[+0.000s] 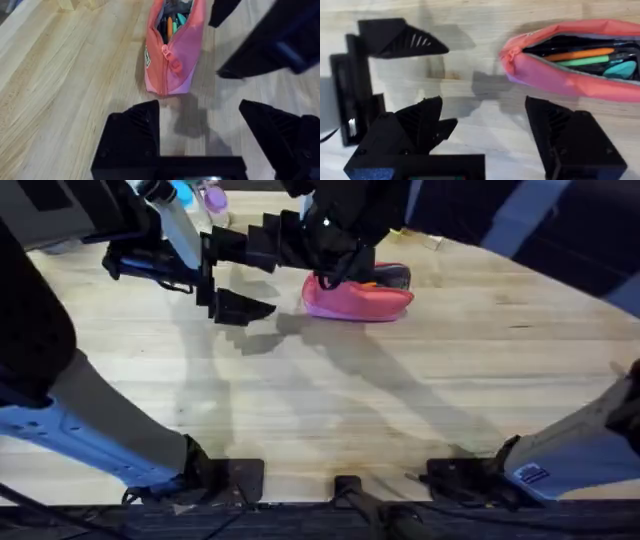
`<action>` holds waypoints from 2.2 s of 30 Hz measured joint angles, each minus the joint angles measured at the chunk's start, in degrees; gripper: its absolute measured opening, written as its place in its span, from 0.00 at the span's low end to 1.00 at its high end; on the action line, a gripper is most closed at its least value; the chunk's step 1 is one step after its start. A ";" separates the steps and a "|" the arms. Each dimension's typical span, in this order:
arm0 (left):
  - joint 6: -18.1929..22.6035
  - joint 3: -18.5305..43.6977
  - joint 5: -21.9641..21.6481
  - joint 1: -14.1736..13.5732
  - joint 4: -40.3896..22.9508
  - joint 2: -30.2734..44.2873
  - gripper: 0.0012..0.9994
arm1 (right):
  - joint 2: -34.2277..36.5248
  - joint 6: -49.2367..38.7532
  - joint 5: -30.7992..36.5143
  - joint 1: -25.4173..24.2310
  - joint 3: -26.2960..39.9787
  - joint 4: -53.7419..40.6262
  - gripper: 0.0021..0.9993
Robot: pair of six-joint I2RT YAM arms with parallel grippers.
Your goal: Unzip the bag, pick up the pens from the table one at a time and place them inside, then zip the bag closed.
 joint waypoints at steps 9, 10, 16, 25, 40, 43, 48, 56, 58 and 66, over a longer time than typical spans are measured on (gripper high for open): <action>-0.01 0.00 0.00 0.00 0.00 0.00 1.00 | 3.91 0.31 0.14 -0.44 0.00 1.33 1.00; -0.01 0.00 0.00 0.00 0.00 0.00 1.00 | 4.22 0.33 0.14 -0.44 0.00 1.55 1.00; -0.01 0.00 0.00 0.00 0.00 0.00 0.99 | 6.39 0.34 0.14 -0.46 0.00 3.18 0.99; -0.01 0.00 0.00 0.00 0.00 0.00 0.99 | 8.52 0.38 3.21 -0.75 0.00 5.11 0.98; -0.01 0.00 0.00 0.00 0.00 0.00 0.99 | 11.48 0.99 5.98 -2.67 0.00 6.00 0.63; -0.01 0.00 0.00 0.00 0.00 0.00 0.99 | 11.48 0.97 6.12 -2.71 0.00 5.98 0.53; -0.01 0.02 0.00 0.00 0.00 0.00 0.99 | 11.48 0.95 6.35 -2.72 0.00 5.82 0.38; -0.01 0.00 0.00 0.00 0.00 0.00 0.99 | 11.48 0.97 6.57 -2.72 0.00 5.19 0.25; -0.01 0.00 0.00 0.00 0.00 0.00 0.99 | 11.48 0.94 6.57 -2.72 0.00 4.97 0.23; -0.01 0.00 0.00 0.00 0.00 0.00 0.99 | 11.48 0.95 6.52 -2.72 0.00 4.77 0.03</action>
